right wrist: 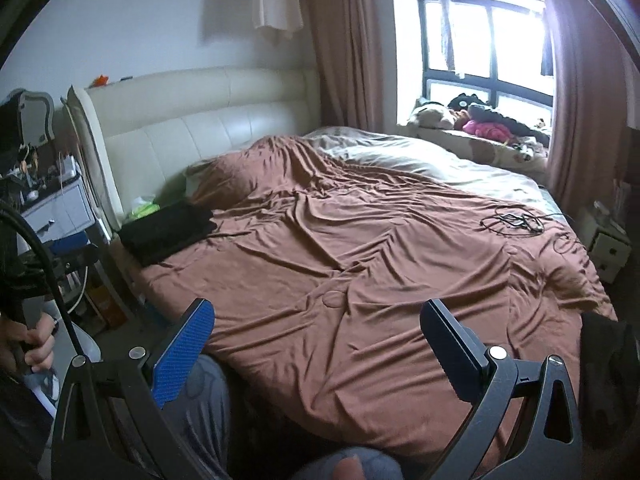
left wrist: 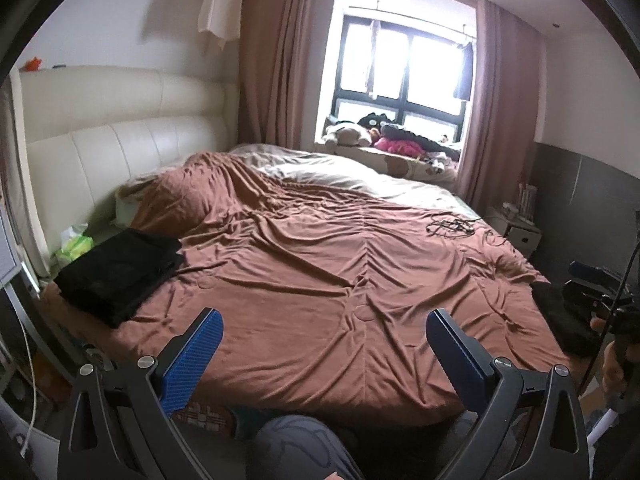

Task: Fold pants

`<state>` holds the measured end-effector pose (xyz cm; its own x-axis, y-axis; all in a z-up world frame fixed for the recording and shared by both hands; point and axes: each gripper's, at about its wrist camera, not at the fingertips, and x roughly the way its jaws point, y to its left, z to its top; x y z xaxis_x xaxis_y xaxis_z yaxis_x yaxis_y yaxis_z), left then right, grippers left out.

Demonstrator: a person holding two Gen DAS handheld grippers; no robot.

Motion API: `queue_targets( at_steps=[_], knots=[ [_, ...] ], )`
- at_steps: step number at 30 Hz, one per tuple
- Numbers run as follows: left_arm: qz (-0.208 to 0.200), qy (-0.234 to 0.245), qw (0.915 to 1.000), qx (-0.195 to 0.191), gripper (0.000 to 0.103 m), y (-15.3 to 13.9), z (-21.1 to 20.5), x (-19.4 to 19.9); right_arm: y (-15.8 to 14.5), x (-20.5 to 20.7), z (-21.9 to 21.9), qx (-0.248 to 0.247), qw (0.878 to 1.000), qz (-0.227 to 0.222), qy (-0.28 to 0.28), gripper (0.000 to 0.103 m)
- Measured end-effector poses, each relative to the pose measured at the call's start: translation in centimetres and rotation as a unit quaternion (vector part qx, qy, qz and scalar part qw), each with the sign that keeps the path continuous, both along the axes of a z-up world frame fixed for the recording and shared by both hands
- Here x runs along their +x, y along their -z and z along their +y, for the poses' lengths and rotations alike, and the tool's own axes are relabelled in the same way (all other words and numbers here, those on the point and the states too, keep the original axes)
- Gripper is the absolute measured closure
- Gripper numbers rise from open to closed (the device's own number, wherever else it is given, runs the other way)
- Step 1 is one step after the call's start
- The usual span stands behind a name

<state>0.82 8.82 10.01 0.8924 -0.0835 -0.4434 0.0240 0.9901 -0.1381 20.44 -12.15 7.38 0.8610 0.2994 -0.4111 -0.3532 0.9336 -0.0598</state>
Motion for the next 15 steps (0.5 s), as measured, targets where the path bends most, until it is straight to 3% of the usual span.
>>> queue_targets(
  at_steps=[15],
  knots=[
    [-0.032, 0.007, 0.9992, 0.022, 0.001, 0.7, -2.5, -6.1, 4.7, -7.4, -2.0, 0.036, 0.998, -0.025, 0.038, 0.0]
  ],
)
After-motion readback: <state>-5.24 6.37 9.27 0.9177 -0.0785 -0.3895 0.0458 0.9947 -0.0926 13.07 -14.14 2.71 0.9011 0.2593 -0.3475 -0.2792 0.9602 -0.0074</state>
